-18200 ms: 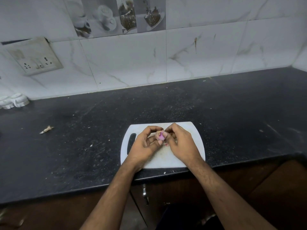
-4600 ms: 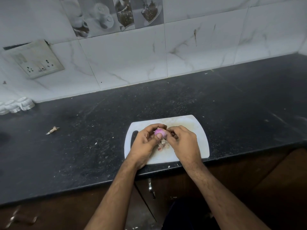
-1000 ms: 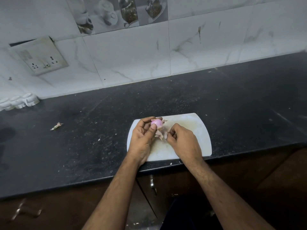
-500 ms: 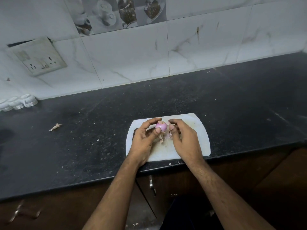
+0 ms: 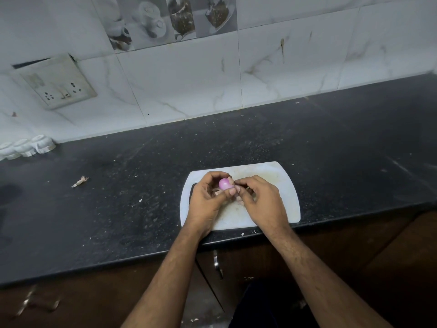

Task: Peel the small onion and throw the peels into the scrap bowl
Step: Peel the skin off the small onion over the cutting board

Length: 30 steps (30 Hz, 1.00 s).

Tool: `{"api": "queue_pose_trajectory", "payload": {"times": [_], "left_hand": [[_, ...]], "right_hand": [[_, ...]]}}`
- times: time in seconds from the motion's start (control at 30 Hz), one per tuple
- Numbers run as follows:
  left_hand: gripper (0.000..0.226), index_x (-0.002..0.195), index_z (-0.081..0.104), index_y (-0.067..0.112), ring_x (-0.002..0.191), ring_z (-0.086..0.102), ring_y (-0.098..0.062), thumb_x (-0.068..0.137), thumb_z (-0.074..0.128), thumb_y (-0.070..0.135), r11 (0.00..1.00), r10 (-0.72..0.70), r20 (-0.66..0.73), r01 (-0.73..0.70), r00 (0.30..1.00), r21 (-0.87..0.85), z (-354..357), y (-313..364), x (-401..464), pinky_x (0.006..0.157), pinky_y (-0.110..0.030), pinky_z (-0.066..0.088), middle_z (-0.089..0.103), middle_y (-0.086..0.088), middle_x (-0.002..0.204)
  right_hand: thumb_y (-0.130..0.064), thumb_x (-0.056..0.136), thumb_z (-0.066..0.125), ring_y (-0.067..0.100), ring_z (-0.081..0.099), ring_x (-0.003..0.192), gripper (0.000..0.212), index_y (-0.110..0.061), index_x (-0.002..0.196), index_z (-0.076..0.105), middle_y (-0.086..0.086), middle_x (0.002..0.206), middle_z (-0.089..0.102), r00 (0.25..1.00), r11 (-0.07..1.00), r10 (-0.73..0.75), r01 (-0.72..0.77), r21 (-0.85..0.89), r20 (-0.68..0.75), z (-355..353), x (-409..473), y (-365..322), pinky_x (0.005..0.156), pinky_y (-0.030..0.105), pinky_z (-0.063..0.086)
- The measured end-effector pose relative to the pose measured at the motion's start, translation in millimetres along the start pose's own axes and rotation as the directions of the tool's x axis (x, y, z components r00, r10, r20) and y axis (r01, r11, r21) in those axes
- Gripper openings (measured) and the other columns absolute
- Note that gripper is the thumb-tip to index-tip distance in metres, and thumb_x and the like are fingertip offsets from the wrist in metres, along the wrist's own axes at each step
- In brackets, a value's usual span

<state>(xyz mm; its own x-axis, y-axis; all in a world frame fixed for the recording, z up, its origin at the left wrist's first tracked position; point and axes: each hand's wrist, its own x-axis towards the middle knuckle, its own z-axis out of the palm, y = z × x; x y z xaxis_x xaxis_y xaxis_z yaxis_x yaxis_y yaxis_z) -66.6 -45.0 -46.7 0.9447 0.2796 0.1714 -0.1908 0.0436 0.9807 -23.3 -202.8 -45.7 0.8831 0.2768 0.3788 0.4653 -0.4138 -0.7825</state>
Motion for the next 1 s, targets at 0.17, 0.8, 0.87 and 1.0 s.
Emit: {"api": "queue_pose_trajectory", "payload": {"times": [0.17, 0.8, 0.87, 1.0], "left_hand": [[0.04, 0.111, 0.075, 0.014, 0.109, 0.068, -0.027, 0.074, 0.092, 0.009, 0.998, 0.025, 0.038, -0.027, 0.999, 0.049, -0.6, -2.5, 0.0, 0.103, -0.062, 0.055, 0.076, -0.009, 0.112], [0.038, 0.106, 0.076, 0.011, 0.104, 0.065, -0.026, 0.073, 0.089, -0.002, 0.999, 0.026, 0.074, -0.028, 0.997, 0.028, -1.0, -1.7, 1.0, 0.102, -0.054, 0.055, 0.075, -0.005, 0.105], [0.039, 0.107, 0.076, 0.01, 0.104, 0.066, -0.027, 0.073, 0.089, -0.002, 0.999, 0.02, 0.076, -0.023, 0.997, 0.032, -1.1, -2.1, 1.4, 0.103, -0.056, 0.054, 0.075, -0.006, 0.106], [0.04, 0.11, 0.075, 0.005, 0.104, 0.069, -0.024, 0.074, 0.088, -0.005, 0.999, 0.006, 0.072, -0.009, 0.997, 0.044, -0.2, -1.1, 0.9, 0.103, -0.049, 0.056, 0.076, -0.009, 0.108]], "right_hand": [[-0.045, 0.095, 0.066, 0.001, 0.063, 0.079, 0.021, -0.028, 0.104, 0.075, -0.018, 0.094, 0.068, 0.999, 0.998, 0.024, -0.023, 0.053, -0.024, -3.1, -1.4, -3.0, 0.07, 0.029, 0.058], [-0.036, 0.093, 0.072, 0.005, 0.066, 0.075, 0.015, -0.028, 0.104, 0.079, -0.017, 0.089, 0.069, 0.999, 0.992, 0.032, -0.027, 0.121, -0.04, -2.1, -2.8, -0.8, 0.067, 0.035, 0.06], [-0.032, 0.092, 0.074, 0.006, 0.066, 0.075, 0.013, -0.026, 0.102, 0.079, -0.016, 0.088, 0.069, 0.998, 0.992, 0.043, -0.036, 0.125, -0.052, -2.1, -2.6, -0.8, 0.067, 0.035, 0.06], [-0.024, 0.09, 0.075, 0.002, 0.065, 0.076, 0.01, -0.023, 0.099, 0.079, -0.015, 0.088, 0.07, 0.996, 0.992, 0.059, -0.051, 0.116, -0.071, -3.1, -3.1, -1.7, 0.067, 0.029, 0.06]]}}
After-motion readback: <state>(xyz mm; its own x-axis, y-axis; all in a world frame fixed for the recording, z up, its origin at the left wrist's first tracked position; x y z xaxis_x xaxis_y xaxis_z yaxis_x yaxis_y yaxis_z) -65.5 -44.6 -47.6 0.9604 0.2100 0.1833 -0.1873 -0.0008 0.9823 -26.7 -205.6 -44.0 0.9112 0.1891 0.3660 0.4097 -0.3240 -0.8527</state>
